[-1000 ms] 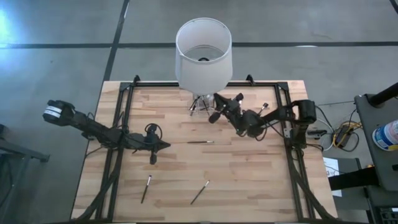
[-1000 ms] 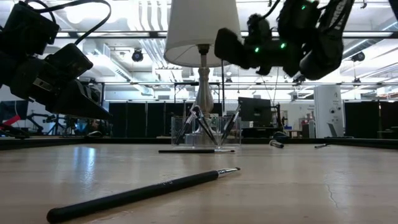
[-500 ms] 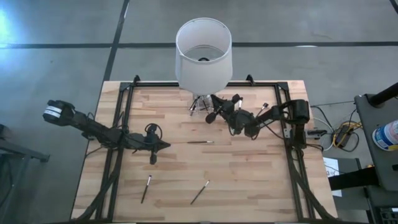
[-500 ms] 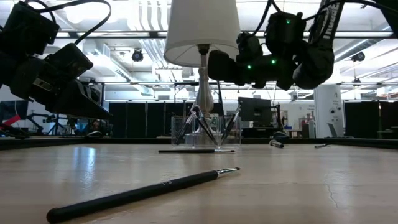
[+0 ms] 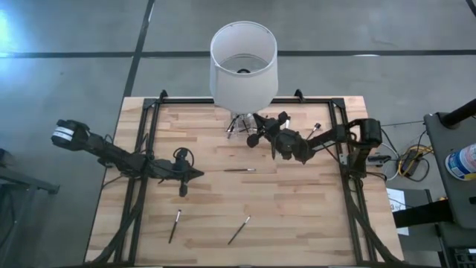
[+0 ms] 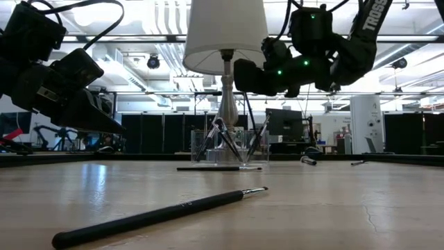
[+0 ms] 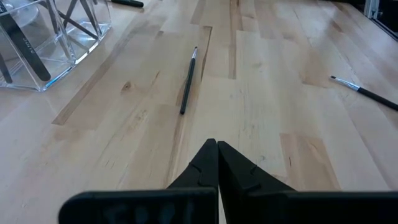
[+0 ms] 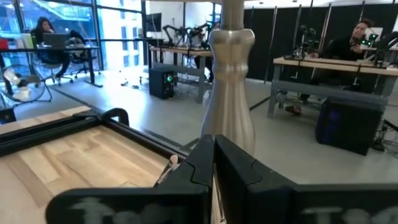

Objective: Put items in baskets/containers
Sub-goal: Put the black eyeshadow brush into the transparent organizer

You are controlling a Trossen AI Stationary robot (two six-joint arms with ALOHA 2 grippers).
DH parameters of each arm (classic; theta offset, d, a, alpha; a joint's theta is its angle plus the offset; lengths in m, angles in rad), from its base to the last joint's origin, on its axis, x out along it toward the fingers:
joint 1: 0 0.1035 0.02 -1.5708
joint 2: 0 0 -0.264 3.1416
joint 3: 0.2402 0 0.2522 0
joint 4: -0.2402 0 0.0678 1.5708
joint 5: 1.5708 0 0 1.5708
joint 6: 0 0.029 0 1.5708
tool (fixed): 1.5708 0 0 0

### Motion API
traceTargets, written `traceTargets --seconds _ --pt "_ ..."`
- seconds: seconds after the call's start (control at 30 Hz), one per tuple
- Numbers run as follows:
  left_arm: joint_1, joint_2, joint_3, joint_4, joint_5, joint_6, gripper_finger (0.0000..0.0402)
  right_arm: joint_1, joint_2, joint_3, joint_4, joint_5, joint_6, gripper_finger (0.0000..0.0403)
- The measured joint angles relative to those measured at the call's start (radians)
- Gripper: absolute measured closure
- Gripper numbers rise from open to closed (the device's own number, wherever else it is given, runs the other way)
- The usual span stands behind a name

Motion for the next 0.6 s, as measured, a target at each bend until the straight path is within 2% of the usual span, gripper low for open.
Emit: traceTargets --seconds 0.2,0.6 --pt "0.000 0.000 0.000 0.000 0.000 0.000 0.0402 -0.002 -0.005 0.000 -0.035 0.000 0.033 0.0387" --pt "0.000 0.000 0.000 0.001 0.000 -0.013 0.0402 -0.002 -0.015 0.000 -0.056 -0.001 0.074 0.0307"
